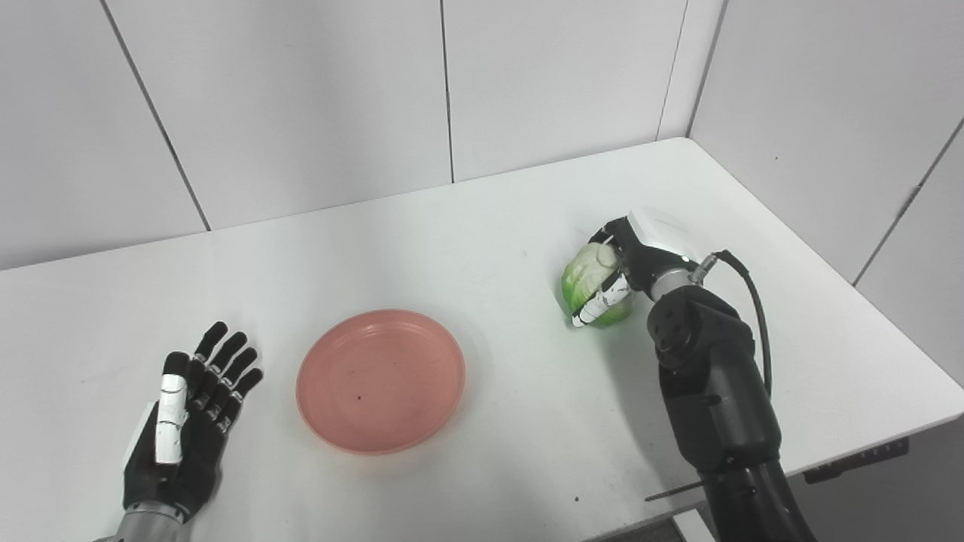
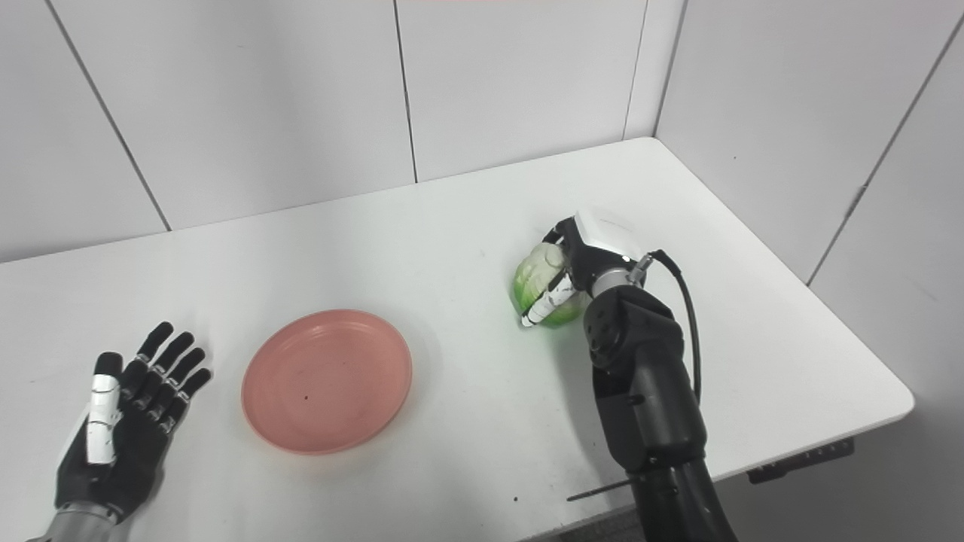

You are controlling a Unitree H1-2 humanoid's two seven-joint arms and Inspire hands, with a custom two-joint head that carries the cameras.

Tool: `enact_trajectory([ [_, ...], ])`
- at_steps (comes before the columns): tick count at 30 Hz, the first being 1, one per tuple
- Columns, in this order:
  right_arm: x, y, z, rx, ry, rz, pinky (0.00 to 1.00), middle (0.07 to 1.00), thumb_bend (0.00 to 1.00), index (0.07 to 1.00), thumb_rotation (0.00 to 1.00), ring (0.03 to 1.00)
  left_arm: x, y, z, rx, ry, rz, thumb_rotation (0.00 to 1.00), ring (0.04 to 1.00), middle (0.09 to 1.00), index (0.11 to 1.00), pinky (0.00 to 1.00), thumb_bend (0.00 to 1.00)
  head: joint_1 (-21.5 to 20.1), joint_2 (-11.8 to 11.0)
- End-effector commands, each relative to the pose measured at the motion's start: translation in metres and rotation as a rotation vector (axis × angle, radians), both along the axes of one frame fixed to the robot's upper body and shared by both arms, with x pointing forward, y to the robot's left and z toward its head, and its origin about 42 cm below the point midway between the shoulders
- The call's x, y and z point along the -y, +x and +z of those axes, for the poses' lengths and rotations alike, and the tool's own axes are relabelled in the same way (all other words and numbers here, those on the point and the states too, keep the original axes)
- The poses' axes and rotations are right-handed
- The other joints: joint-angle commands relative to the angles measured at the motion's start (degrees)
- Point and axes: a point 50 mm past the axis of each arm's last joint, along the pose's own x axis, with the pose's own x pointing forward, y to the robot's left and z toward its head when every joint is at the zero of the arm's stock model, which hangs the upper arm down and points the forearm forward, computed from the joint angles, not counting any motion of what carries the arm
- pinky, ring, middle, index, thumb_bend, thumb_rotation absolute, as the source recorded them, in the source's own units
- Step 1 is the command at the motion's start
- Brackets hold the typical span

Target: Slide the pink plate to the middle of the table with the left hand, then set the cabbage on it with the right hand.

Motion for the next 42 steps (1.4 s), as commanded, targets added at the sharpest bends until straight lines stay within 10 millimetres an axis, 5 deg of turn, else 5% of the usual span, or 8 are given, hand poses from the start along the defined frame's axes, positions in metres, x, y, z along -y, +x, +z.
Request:
enact_trajectory([
  [1,0.000,0.001,0.026,0.131,-0.002,0.006,0.14,0.471,0.53,0.483,0.00,0.217,0.006,0.005,0.018,0.079,0.002,-0.003,0.84,0.941,0.944,0.928,0.94,0.74,1.2,-0.2],
  [11,-0.015,-0.008,0.039,0.271,0.042,0.101,0.16,0.466,0.53,0.482,0.00,0.235,0.040,0.002,0.016,0.104,0.026,0.007,0.87,0.966,0.966,0.953,0.97,0.75,8.5,-1.3],
  [16,-0.026,-0.021,0.041,0.284,0.088,0.194,0.21,0.431,0.52,0.513,0.00,0.303,0.060,-0.007,0.019,0.126,0.064,0.006,0.88,0.971,0.972,0.957,0.97,0.75,16.0,-1.8],
  [23,-0.048,-0.042,0.044,0.255,0.153,0.363,0.12,0.469,0.53,0.480,0.00,0.189,0.087,-0.011,0.022,0.127,0.087,0.008,0.91,0.996,0.997,0.989,1.00,0.76,23.3,-1.5],
  [28,-0.064,-0.046,0.048,0.248,0.174,0.450,0.11,0.470,0.53,0.481,0.00,0.173,0.094,-0.007,0.029,0.138,0.093,0.038,0.93,1.000,1.000,1.000,1.00,0.76,25.6,-1.3],
  [32,-0.080,-0.045,0.046,0.236,0.202,0.523,0.22,0.416,0.52,0.514,0.00,0.296,0.096,-0.005,0.028,0.142,0.098,0.055,0.93,1.000,1.000,0.997,1.00,0.76,26.6,-1.8],
  [37,-0.104,-0.041,0.051,0.251,0.226,0.604,0.23,0.437,0.52,0.520,0.00,0.312,0.102,-0.002,0.032,0.174,0.160,0.081,0.98,1.000,0.997,0.998,1.00,0.75,27.4,-1.7],
  [42,-0.128,-0.038,0.058,0.245,0.221,0.658,0.16,0.442,0.52,0.495,0.00,0.237,0.102,0.002,0.032,0.194,0.188,0.100,0.97,1.000,0.991,0.995,1.00,0.75,26.0,-0.9],
])
